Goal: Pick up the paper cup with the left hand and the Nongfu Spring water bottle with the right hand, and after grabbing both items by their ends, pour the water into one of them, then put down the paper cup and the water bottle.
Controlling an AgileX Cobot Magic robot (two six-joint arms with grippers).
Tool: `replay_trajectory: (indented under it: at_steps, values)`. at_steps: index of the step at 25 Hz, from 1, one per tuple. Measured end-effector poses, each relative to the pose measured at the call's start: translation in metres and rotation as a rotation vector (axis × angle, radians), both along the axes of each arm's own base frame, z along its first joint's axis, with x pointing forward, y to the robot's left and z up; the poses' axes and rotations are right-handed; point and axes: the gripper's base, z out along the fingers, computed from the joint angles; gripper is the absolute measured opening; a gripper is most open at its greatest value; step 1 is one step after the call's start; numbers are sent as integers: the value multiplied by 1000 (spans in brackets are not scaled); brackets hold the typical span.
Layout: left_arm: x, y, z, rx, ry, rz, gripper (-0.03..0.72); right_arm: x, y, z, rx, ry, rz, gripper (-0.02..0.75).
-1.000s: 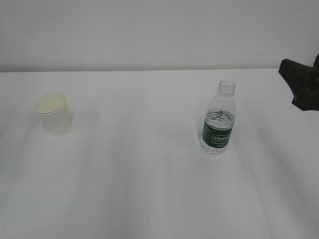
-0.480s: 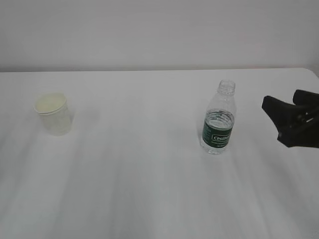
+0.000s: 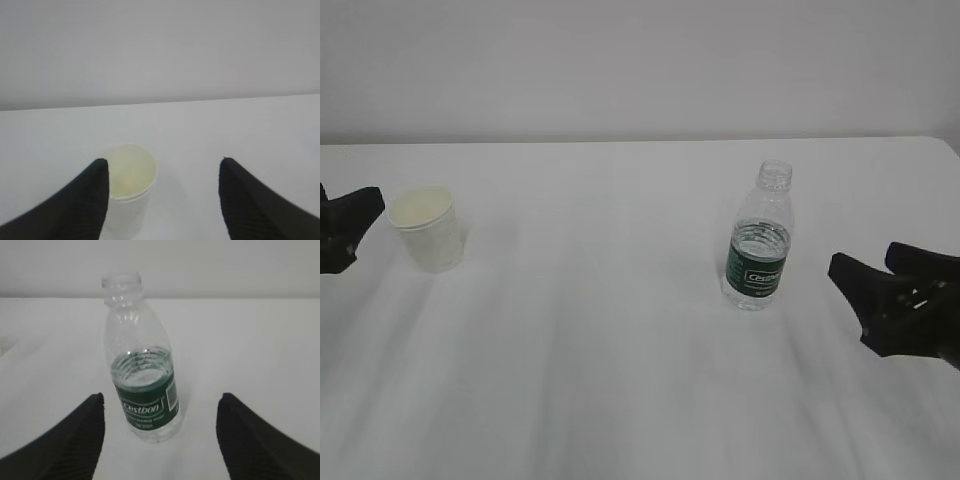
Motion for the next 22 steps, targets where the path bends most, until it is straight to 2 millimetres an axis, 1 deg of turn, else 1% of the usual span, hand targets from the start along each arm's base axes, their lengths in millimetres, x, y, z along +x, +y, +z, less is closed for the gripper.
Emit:
replay_trajectory:
  at_steps: [4, 8, 22]
  values:
    - [-2, -3, -7, -3, 2, -32, 494, 3, 0, -19, -7, 80, -1, 533]
    - [-2, -7, -13, 15, 20, -82, 494, 3, 0, -29, -11, 125, -6, 532]
    - [1, -10, -24, -13, 16, -111, 493, 12, 0, -25, -1, 93, -27, 533]
